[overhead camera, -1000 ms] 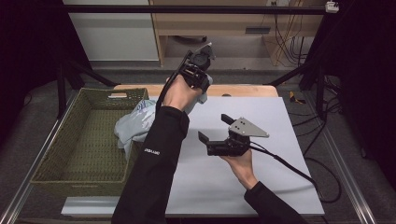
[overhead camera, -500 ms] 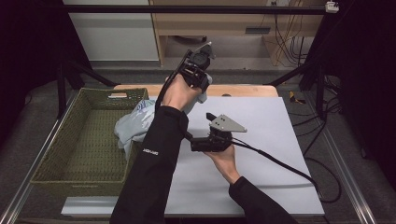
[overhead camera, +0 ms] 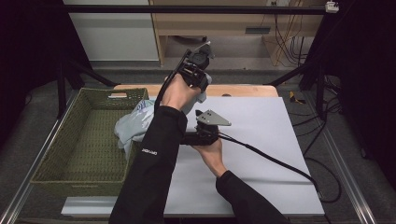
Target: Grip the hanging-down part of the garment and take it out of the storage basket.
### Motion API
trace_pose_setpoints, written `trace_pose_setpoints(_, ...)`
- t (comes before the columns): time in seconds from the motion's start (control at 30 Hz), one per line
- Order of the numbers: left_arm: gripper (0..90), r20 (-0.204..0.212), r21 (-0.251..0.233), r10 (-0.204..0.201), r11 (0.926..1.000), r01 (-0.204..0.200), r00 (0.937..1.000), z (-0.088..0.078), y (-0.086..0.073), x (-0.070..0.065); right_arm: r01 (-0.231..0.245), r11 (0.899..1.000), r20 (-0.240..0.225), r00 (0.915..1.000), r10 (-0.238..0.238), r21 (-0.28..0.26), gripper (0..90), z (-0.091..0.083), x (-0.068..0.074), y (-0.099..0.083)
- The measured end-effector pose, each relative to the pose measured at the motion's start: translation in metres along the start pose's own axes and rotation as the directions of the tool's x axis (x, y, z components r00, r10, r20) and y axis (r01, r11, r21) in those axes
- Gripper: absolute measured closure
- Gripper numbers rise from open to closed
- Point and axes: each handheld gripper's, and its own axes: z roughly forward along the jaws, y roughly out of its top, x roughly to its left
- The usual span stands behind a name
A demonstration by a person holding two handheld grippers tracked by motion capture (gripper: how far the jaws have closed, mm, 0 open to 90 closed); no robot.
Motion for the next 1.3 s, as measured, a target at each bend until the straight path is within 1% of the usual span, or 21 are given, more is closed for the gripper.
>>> trace_pose_setpoints(0.23, 78.8, -0.001, -0.006, -0.004, 1.0, 0.004, 1.0, -0.003, 0.0, 0.001, -0.016, 1.0, -0.003, 0.9999, 0.016, 0.009, 8.3, 0.016, 0.007, -0.003)
trace_pose_setpoints(0.33, 78.7, -0.006, -0.002, 0.002, 1.0, -0.002, 1.0, -0.003, 0.0, 0.001, -0.042, 0.999, -0.016, 0.999, 0.043, 0.022, 16.6, 0.021, 0.009, -0.004)
trace_pose_setpoints(0.37, 78.8, -0.006, -0.002, 0.002, 1.0, -0.002, 1.0, -0.003, 0.0, 0.001, -0.042, 0.999, -0.016, 0.999, 0.043, 0.022, 16.6, 0.021, 0.009, -0.004)
trace_pose_setpoints(0.4, 78.7, -0.008, -0.002, 0.004, 1.0, -0.004, 1.0, -0.004, 0.0, 0.0, -0.046, 0.999, -0.029, 0.9985, 0.047, 0.017, 22.6, 0.024, 0.007, -0.005)
trace_pose_setpoints(0.43, 78.7, -0.008, -0.002, 0.004, 1.0, -0.004, 1.0, -0.004, 0.0, 0.0, -0.046, 0.999, -0.029, 0.9985, 0.047, 0.017, 22.6, 0.024, 0.007, -0.005)
trace_pose_setpoints(0.47, 78.7, -0.013, -0.008, -0.001, 1.0, 0.001, 0.9999, -0.004, 0.0, -0.001, -0.069, 0.997, -0.036, 0.9969, 0.07, 0.021, 25.8, 0.025, 0.007, -0.005)
trace_pose_setpoints(0.5, 78.8, -0.013, -0.003, 0.005, 1.0, -0.005, 0.9999, -0.005, 0.0, -0.001, -0.075, 0.997, -0.036, 0.9965, 0.075, 0.021, 35.8, 0.026, 0.006, -0.005)
trace_pose_setpoints(0.53, 78.7, -0.013, -0.003, 0.005, 1.0, -0.005, 0.9999, -0.005, 0.0, -0.001, -0.075, 0.997, -0.036, 0.9965, 0.075, 0.021, 35.8, 0.026, 0.006, -0.005)
trace_pose_setpoints(0.57, 78.7, -0.011, -0.01, -0.002, 1.0, 0.002, 0.9999, -0.005, 0.0, -0.002, -0.067, 0.998, -0.036, 0.9971, 0.067, 0.02, 40.1, 0.026, 0.006, -0.005)
trace_pose_setpoints(0.6, 78.7, -0.011, -0.003, 0.006, 1.0, -0.006, 0.9999, -0.006, 0.001, -0.002, -0.082, 0.996, -0.037, 0.9959, 0.082, 0.023, 45.6, 0.027, 0.006, -0.005)
trace_pose_setpoints(0.63, 78.7, -0.013, -0.004, 0.008, 1.0, -0.008, 0.9999, -0.006, 0.001, -0.002, -0.061, 0.998, -0.034, 0.9975, 0.062, 0.024, 56.3, 0.027, 0.006, -0.005)
trace_pose_setpoints(0.67, 78.7, -0.01, -0.01, -0.001, 0.9999, 0.001, 1.0, -0.006, 0.001, -0.002, -0.058, 0.998, -0.039, 0.9975, 0.059, 0.025, 56.3, 0.027, 0.006, -0.006)
trace_pose_setpoints(0.7, 78.7, -0.01, -0.003, 0.004, 1.0, -0.004, 0.9999, -0.006, 0.001, -0.001, -0.058, 0.998, -0.039, 0.9975, 0.059, 0.025, 61.5, 0.027, 0.006, -0.006)
trace_pose_setpoints(0.73, 78.7, -0.013, -0.004, 0.003, 1.0, -0.003, 0.9999, -0.006, 0.001, -0.001, -0.07, 0.997, -0.047, 0.9964, 0.071, 0.038, 71.6, 0.028, 0.005, -0.006)
trace_pose_setpoints(0.77, 78.7, -0.013, -0.001, 0.005, 1.0, -0.005, 0.9999, -0.005, 0.0, -0.001, -0.07, 0.997, -0.047, 0.9964, 0.071, 0.038, 71.6, 0.028, 0.005, -0.006)
trace_pose_setpoints(0.87, 78.8, -0.016, -0.003, 0.006, 1.0, -0.006, 0.9999, -0.006, 0.0, 0.0, -0.063, 0.997, -0.039, 0.9972, 0.065, 0.042, 82.9, 0.026, 0.005, -0.004)
trace_pose_setpoints(1.0, 78.8, -0.016, -0.009, 0.005, 0.9999, -0.005, 0.9999, -0.007, 0.0, -0.001, -0.047, 0.997, -0.026, 0.9985, 0.049, 0.056, 85.4, 0.021, 0.007, 0.0)
trace_pose_setpoints(1.03, 78.8, -0.018, -0.011, 0.003, 0.9999, -0.004, 0.9998, -0.007, 0.0, -0.001, -0.019, 0.998, -0.034, 0.9992, 0.02, 0.052, 85.7, 0.018, 0.005, 0.002)
trace_pose_setpoints(1.17, 78.8, -0.029, -0.018, 0.003, 0.9998, -0.004, 0.9996, -0.009, 0.0, -0.002, -0.024, 0.999, -0.018, 0.9995, 0.025, 0.04, 85.9, 0.01, 0.003, 0.006)
trace_pose_setpoints(1.2, 78.8, -0.029, -0.026, -0.002, 0.9997, 0.001, 0.9996, -0.01, 0.0, -0.002, -0.009, 0.999, -0.022, 0.9997, 0.01, 0.036, 85.9, 0.006, 0.0, 0.007)
trace_pose_setpoints(1.3, 78.8, -0.033, -0.029, -0.003, 0.9996, 0.002, 0.9995, -0.012, 0.0, -0.002, -0.033, 0.998, -0.013, 0.9994, 0.034, 0.049, 86.1, -0.008, -0.007, 0.008)
